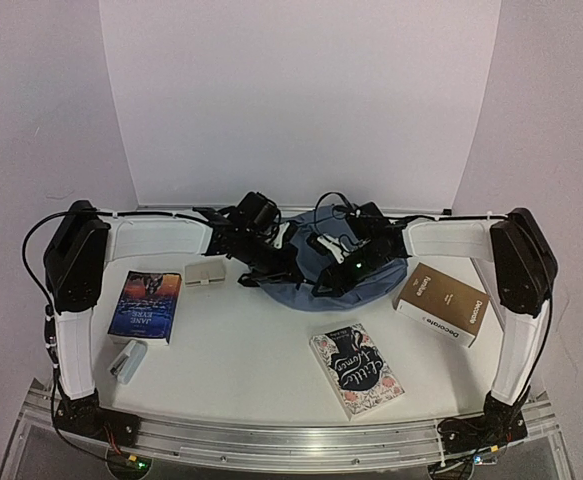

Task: Pack the student bag
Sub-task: Unzip the student bag at the center of the board.

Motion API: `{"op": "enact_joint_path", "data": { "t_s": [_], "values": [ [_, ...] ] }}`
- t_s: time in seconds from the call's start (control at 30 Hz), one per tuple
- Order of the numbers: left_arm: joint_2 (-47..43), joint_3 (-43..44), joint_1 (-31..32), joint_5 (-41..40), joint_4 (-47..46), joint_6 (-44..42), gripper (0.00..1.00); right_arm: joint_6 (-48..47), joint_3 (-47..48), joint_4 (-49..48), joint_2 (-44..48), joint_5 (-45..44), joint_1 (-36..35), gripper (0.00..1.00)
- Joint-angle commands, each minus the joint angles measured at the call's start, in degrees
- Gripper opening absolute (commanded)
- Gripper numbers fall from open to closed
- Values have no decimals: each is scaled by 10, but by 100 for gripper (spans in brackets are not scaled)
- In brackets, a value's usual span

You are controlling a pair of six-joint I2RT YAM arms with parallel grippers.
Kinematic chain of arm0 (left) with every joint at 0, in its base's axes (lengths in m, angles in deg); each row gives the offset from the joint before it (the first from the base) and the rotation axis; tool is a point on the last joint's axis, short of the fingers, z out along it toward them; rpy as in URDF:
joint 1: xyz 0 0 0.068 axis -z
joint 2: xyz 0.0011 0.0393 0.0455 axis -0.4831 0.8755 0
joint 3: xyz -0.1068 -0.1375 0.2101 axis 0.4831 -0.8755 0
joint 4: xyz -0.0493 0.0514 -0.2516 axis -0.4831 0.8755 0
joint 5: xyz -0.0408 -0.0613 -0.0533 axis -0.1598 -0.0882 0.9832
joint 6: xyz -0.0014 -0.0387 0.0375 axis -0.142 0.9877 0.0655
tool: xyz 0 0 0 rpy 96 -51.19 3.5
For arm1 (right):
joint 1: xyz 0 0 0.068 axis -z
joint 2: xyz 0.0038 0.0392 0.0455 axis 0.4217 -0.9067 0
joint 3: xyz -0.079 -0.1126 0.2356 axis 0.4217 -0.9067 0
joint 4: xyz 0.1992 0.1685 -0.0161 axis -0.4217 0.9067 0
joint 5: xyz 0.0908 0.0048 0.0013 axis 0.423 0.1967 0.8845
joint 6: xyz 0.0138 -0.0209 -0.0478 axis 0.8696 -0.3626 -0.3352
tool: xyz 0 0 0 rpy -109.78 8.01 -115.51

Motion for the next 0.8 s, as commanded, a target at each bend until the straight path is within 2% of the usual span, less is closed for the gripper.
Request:
{"op": "enact_joint_path", "data": {
  "t_s": [0.0, 0.1, 0.17, 0.5, 0.77],
  "values": [
    [-55, -8, -8, 13, -39, 11, 0, 2, 16, -16, -5, -60, 1, 36],
    [-59, -13, -12, 3, -33, 10, 0, 3, 12, -16, 2, -72, 1, 11],
    [-63, -15, -16, -12, -22, 8, 0, -1, 6, -16, 11, -83, 2, 1],
    [-99, -38, -53, -116, 39, -7, 0, -51, -47, -8, 69, -119, 36, 0],
    [-111, -48, -59, -151, 54, -11, 0, -92, -55, 19, 85, -112, 113, 0]
  ]
}}
